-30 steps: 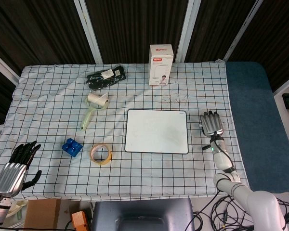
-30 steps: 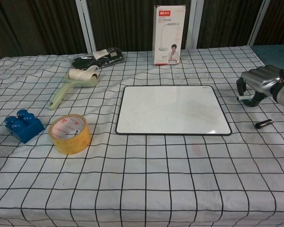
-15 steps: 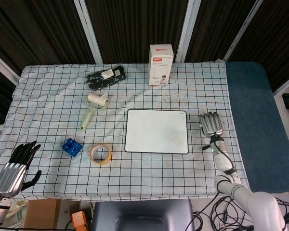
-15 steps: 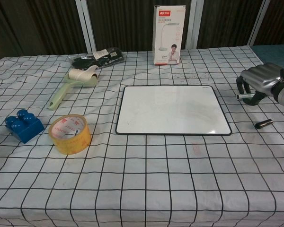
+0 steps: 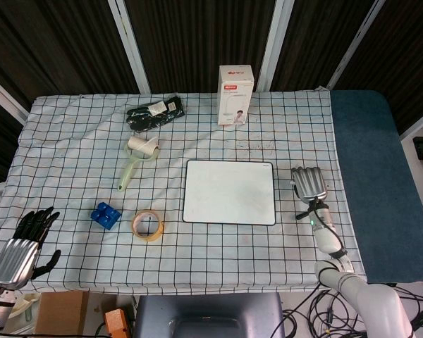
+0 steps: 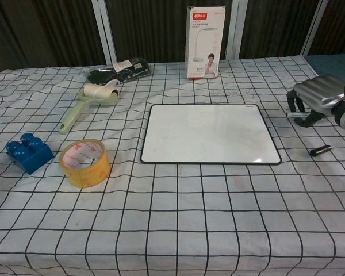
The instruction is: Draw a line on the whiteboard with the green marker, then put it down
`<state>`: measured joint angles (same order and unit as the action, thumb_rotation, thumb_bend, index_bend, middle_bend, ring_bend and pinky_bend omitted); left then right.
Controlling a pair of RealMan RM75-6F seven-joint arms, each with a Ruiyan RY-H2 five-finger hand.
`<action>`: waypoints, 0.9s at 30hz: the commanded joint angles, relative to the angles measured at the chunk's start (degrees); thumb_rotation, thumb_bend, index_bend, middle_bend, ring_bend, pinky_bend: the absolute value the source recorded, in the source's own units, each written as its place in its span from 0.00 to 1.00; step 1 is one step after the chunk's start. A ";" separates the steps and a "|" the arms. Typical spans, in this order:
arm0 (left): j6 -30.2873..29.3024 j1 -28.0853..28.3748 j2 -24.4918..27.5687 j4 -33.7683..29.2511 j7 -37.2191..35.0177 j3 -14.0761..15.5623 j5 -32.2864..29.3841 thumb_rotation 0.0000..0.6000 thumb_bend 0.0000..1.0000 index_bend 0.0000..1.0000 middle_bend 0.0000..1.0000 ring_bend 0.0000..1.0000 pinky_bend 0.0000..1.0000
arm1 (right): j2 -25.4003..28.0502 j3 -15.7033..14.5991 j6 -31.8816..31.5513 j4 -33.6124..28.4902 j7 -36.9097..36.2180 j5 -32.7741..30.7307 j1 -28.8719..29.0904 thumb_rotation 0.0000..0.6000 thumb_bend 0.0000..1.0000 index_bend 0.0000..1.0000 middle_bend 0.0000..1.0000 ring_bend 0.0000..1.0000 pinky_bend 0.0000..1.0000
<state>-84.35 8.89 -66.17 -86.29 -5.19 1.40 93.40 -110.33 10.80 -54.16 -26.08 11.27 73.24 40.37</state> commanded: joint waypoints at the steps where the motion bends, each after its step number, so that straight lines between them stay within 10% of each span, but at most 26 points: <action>1: 0.03 0.00 0.01 0.01 -0.03 -0.01 -0.05 1.00 0.40 0.00 0.00 0.00 0.00 | -0.90 -0.87 -3.82 1.84 -6.21 2.48 -0.57 1.00 0.37 0.98 0.71 0.60 0.67; 13: 0.71 0.34 -0.10 0.23 -0.40 -0.34 -0.74 1.00 0.40 0.00 0.00 0.00 0.00 | -4.14 7.46 -14.72 -6.32 -40.61 1.50 1.96 1.00 0.38 1.00 0.74 0.65 0.70; 27: 0.80 0.43 0.23 0.64 -1.69 -1.01 -1.85 1.00 0.40 0.00 0.00 0.00 0.00 | -7.23 19.91 1.17 -15.04 -47.33 -10.15 12.01 1.00 0.39 1.00 0.76 0.66 0.70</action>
<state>-83.57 9.31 -65.96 -85.67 -6.84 0.42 91.58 -116.35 28.56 -56.58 -40.19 -34.57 65.79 50.28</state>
